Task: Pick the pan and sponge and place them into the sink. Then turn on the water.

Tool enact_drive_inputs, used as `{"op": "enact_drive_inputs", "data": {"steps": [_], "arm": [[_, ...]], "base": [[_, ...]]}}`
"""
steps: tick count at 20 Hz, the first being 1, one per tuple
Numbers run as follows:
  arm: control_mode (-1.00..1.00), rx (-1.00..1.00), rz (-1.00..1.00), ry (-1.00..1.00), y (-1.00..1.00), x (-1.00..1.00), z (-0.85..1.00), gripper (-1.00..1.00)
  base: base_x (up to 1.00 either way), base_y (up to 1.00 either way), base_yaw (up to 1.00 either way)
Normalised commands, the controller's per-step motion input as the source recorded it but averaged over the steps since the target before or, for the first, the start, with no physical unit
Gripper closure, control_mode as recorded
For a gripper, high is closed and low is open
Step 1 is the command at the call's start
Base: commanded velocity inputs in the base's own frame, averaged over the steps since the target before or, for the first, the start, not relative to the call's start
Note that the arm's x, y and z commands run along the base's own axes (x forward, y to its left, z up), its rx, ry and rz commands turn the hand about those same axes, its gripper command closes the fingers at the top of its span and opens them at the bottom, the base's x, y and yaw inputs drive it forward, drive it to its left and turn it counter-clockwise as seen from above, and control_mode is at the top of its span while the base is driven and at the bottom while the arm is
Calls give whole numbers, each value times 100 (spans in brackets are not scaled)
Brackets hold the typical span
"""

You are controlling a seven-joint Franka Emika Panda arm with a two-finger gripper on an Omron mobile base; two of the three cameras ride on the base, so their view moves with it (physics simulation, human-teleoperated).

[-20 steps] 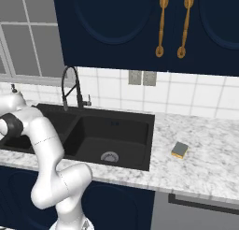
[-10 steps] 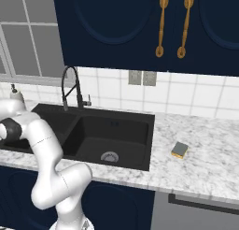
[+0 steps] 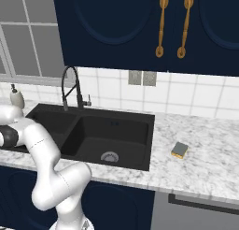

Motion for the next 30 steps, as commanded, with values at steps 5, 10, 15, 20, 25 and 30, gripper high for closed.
{"op": "enact_drive_inputs", "data": {"steps": [5, 10, 15, 20, 25, 30], "arm": [[-100, 0, 0, 9, -27, 0, -47, 100], [-100, 0, 0, 2, -93, -11, -48, 100], [-100, 0, 0, -6, -100, -44, -16, 100], [-100, 7, 0, -15, -91, -55, 0, 100], [-100, 23, 0, -20, -92, -58, 14, 100], [-100, 34, 0, -11, -92, -33, 27, 100]], "base": [[0, 0, 0], [0, 0, 0], [0, 0, 0], [0, 0, 0], [0, 0, 0], [0, 0, 0]]}}
